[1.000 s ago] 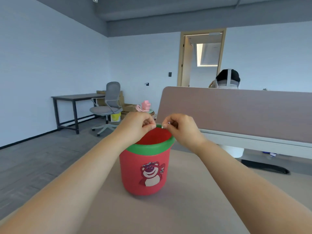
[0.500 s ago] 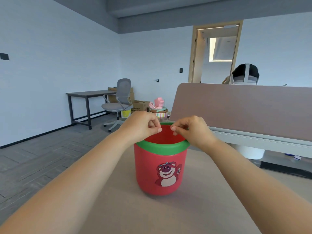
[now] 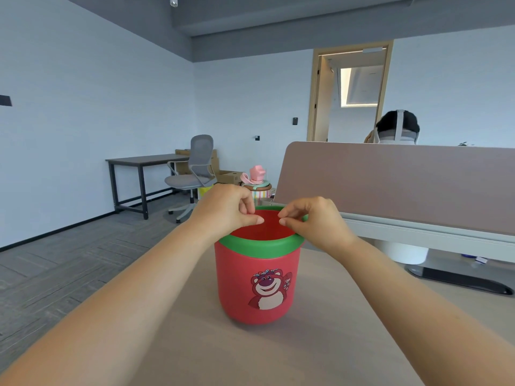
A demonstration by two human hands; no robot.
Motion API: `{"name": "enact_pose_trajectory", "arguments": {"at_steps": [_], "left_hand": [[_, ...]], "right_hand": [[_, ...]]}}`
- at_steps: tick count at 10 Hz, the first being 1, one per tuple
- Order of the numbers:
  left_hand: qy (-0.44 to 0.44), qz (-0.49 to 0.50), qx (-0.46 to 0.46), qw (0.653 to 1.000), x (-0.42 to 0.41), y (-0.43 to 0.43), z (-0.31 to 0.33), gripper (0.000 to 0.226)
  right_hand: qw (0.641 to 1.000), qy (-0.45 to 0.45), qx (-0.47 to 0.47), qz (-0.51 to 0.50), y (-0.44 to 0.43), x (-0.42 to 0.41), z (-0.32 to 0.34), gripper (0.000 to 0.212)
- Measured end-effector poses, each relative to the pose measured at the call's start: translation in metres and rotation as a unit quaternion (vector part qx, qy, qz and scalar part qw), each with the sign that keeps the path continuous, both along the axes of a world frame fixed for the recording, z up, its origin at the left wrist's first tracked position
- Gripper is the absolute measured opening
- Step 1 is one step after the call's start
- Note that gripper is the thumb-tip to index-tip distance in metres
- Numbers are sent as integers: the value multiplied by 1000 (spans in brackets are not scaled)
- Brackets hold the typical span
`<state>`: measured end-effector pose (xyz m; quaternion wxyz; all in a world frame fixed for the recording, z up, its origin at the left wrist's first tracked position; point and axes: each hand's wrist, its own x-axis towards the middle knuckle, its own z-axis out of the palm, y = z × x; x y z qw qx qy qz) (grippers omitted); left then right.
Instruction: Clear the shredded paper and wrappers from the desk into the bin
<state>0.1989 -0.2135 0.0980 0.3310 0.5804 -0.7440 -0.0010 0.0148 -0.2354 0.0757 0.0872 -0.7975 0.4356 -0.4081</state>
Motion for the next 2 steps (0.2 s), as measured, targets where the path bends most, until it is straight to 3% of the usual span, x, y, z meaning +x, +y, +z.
{"name": "enact_pose_trajectory", "arguments": {"at_steps": [1,2], "left_hand": [[-2,-24,-63,998,0,10,-1,5],[20,-50,-114,992,7,25,-5,24]], "right_hand": [[1000,6,-21,14,6,0,0,13],[998,19,-39,36,18,-7,3,29]]}}
